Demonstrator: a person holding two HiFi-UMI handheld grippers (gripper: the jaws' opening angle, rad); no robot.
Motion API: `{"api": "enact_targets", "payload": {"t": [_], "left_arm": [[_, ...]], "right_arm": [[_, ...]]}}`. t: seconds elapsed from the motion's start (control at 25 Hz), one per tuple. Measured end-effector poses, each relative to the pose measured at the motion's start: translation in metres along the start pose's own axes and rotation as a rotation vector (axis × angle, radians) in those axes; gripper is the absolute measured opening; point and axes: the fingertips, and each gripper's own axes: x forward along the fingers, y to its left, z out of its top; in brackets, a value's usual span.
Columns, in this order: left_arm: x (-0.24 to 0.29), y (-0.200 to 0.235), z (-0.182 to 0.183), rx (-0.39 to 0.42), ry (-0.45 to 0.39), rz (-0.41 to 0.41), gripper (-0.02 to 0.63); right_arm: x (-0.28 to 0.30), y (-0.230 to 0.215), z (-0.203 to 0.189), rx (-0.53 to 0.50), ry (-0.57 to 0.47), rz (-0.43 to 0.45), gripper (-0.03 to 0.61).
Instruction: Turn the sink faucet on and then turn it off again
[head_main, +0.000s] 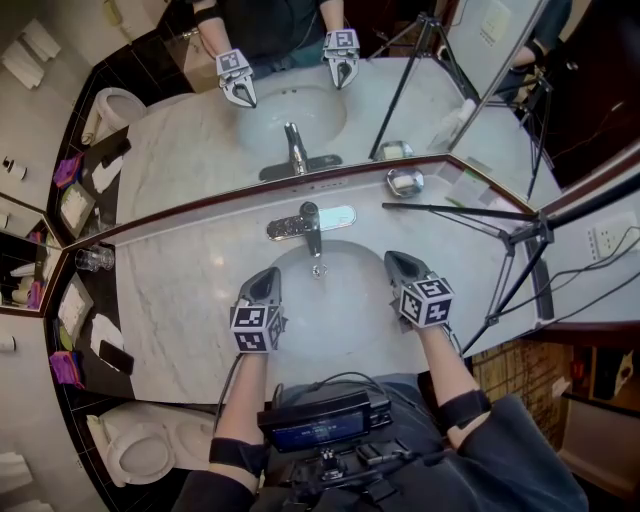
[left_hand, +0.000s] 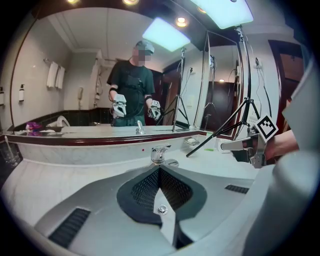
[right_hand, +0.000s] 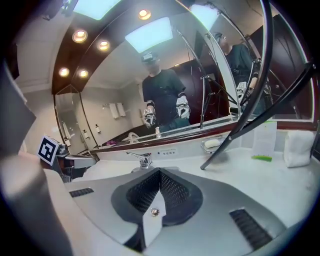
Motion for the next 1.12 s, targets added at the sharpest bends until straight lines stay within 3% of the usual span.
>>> {"api": "enact_targets", "payload": {"t": [0.32, 0.64, 0.84, 1.12], "left_arm": [[0.000, -0.001, 0.004, 0.011, -0.018, 0.021, 0.000], [-0.001, 0.000, 0.001, 0.017, -0.010, 0.021, 0.000], [0.000, 0.001, -0.001, 0.014, -0.011, 0.022, 0.000], [0.001, 0.000, -0.004, 0.009, -0.006, 0.022, 0.000]], "right_arm": [[-0.002, -0.001, -0.006, -0.033, 0.005, -0.003, 0.018], [0.011, 0.005, -0.009, -0.186, 0.043, -0.030, 0.020], [0.033, 0.020, 0.002, -0.410, 0.108, -0.036, 0.025], [0.089, 0.076, 0.010, -0.899, 0.196, 0.086, 0.166]]}}
